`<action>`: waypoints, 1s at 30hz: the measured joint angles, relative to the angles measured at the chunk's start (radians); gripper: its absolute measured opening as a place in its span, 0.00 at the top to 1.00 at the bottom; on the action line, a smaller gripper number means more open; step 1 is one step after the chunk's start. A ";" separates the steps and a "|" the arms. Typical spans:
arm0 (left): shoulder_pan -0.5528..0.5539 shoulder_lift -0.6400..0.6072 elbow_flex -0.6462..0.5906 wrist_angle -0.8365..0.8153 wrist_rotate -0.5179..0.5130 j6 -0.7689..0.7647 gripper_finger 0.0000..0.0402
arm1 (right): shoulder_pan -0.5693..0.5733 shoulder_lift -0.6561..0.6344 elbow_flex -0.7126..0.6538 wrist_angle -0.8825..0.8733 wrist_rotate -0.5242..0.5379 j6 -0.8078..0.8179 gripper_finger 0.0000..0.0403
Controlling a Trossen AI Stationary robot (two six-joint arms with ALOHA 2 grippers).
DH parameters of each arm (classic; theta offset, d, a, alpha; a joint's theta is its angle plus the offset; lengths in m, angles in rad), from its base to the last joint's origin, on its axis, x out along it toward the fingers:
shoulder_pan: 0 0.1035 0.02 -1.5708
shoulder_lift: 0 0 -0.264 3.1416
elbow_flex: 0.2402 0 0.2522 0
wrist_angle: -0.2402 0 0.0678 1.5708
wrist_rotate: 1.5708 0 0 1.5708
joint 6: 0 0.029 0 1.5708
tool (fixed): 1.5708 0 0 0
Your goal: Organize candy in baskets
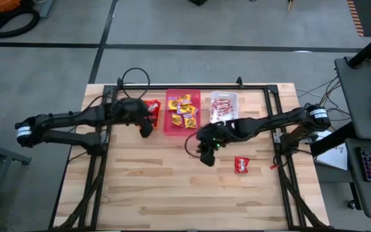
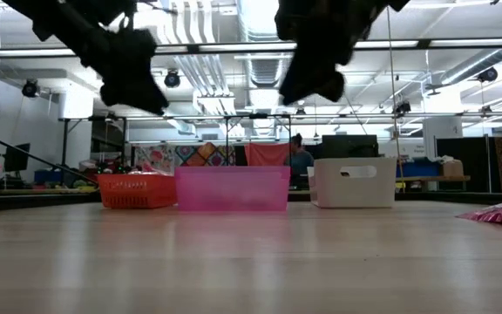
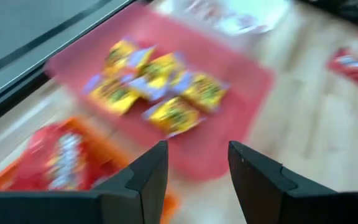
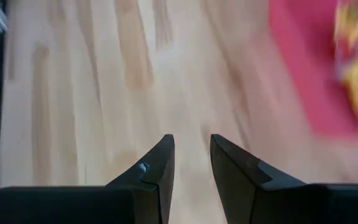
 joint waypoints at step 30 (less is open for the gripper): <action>-0.282 -0.002 -0.016 0.190 -0.185 0.028 0.62 | 0.212 -0.070 -0.301 -0.610 -0.108 0.801 0.46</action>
